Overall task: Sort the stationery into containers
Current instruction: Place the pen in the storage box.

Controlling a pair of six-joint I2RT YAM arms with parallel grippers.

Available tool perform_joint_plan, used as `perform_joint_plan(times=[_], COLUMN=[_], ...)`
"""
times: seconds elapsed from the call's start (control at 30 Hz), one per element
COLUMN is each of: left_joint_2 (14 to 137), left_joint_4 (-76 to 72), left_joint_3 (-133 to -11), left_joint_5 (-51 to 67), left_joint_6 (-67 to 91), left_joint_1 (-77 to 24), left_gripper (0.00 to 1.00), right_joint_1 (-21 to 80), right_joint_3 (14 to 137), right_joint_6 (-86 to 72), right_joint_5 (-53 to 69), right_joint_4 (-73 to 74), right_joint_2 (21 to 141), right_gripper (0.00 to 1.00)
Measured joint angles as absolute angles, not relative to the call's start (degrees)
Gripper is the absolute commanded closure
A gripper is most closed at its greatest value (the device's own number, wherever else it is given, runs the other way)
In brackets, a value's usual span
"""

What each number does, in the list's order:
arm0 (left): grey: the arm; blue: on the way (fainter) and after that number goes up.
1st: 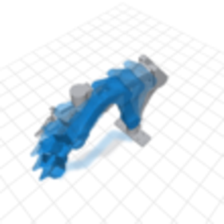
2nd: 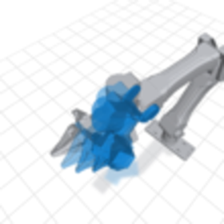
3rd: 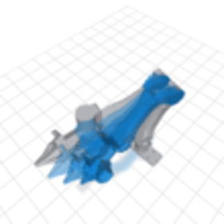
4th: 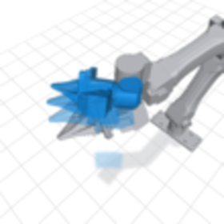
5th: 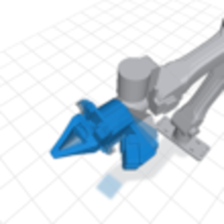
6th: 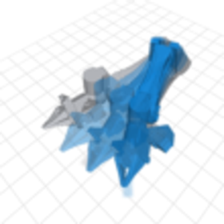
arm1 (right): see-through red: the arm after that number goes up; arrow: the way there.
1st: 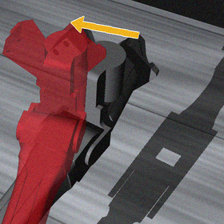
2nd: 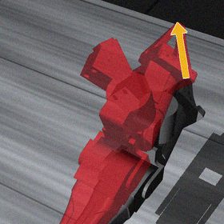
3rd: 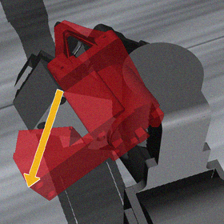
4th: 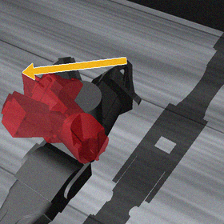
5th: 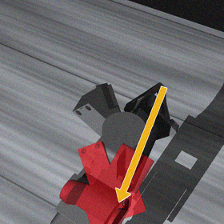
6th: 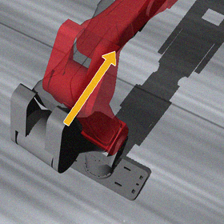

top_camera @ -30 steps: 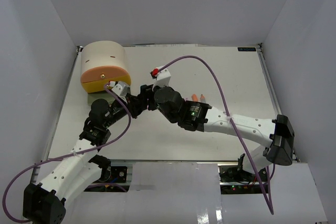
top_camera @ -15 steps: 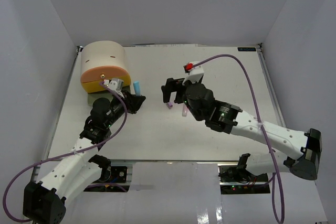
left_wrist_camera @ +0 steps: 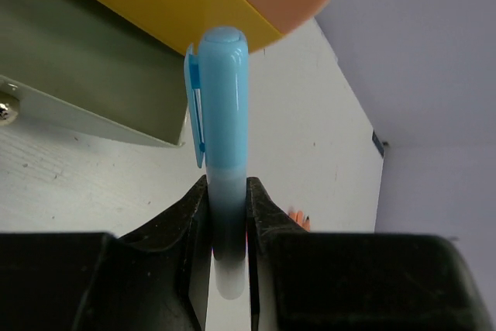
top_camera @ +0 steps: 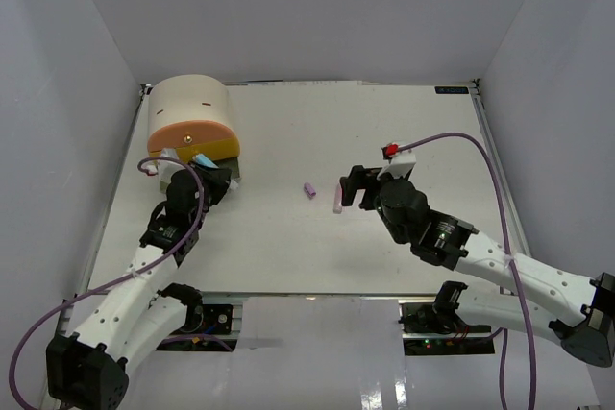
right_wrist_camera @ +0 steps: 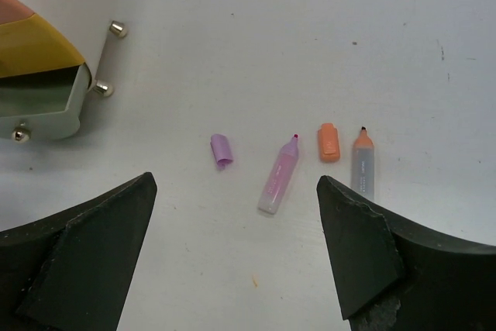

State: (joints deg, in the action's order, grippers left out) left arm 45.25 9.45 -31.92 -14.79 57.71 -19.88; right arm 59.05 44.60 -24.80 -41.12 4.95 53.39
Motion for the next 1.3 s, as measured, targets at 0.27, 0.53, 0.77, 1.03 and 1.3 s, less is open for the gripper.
perform_joint_plan(times=[0.27,0.53,0.77,1.03,1.3], left_joint_2=[50.61,54.39,57.82,61.08,62.08], left_joint_4=[15.00,16.75,16.69,15.16,14.09], left_joint_3=[-38.02,-38.74,-38.74,-38.74,-38.74], left_joint_5=[-22.33,-23.68,-22.92,-21.43,-19.73], left_joint_6=[72.69,80.64,82.76,82.78,82.52], left_joint_1=[-16.49,-13.54,-11.11,-9.17,-8.36], left_gripper=[0.68,0.61,0.55,0.53,0.43], right_joint_1=[57.36,55.88,55.16,54.81,54.72], right_joint_3=[40.38,37.23,36.07,35.40,34.61], right_joint_6=[-25.26,-25.26,-25.30,-25.34,-25.63], right_joint_5=[-40.16,-39.81,-38.94,-38.41,-37.56], right_joint_4=[5.06,5.04,5.04,4.99,5.04], right_joint_2=[47.83,44.27,42.44,41.89,41.82], right_gripper=[0.10,0.10,0.10,0.10,0.10])
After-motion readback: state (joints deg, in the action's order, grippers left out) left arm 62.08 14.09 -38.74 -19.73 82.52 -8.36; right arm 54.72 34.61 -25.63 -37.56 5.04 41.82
